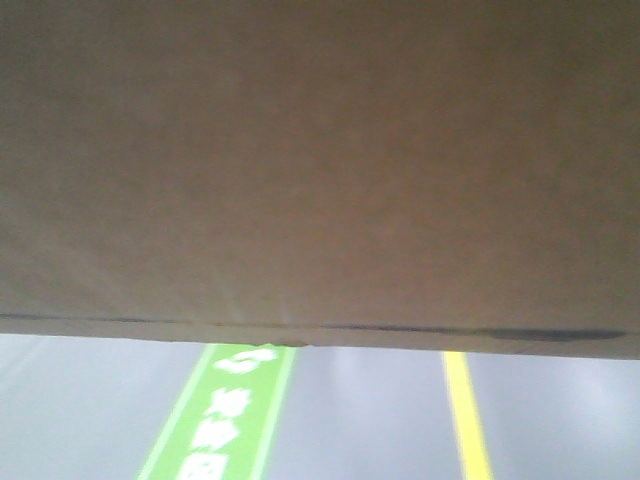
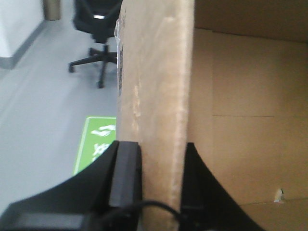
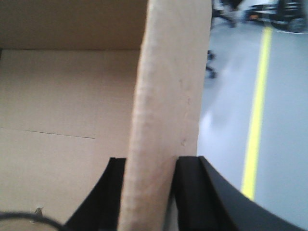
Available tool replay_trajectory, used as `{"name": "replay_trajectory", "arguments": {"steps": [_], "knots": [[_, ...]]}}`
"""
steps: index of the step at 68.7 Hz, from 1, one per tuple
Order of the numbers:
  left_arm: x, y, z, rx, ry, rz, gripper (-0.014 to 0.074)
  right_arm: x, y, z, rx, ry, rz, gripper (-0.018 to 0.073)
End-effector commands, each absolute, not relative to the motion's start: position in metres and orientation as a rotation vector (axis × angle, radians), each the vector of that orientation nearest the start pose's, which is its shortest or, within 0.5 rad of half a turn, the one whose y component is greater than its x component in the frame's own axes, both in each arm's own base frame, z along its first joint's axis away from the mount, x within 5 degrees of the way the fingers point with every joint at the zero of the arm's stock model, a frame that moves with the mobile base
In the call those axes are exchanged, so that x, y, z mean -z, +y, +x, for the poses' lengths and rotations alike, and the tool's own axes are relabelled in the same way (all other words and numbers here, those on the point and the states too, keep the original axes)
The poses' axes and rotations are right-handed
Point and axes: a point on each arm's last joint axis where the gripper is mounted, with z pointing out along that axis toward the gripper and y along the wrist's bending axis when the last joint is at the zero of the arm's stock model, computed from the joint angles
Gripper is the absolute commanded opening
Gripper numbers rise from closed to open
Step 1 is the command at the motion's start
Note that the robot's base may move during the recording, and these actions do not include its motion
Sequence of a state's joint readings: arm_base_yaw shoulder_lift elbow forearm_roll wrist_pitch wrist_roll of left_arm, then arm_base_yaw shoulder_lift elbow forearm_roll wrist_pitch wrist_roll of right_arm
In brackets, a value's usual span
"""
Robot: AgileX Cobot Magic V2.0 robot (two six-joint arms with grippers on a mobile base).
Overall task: Grab box from left shelf to table start
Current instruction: 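Carry the box with both grippers while driving toward the white table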
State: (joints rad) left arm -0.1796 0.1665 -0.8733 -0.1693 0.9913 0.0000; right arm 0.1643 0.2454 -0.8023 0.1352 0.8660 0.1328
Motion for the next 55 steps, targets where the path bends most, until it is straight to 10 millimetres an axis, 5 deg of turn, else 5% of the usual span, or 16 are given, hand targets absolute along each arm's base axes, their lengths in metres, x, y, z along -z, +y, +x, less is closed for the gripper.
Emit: {"name": "replay_trajectory", "arguments": {"steps": [1,55], "knots": [[-0.4111,-0.0097,-0.0299,0.43,1.556,0.131,-0.0094,-0.4001,0.0047,0.0114,-0.276,1.621,-0.016,0.0058],[-0.4111,-0.0097,-0.0299,0.43,1.556,0.131,-0.0094,-0.4001,0.0047,0.0114,-0.276,1.621,-0.016,0.0058]]}}
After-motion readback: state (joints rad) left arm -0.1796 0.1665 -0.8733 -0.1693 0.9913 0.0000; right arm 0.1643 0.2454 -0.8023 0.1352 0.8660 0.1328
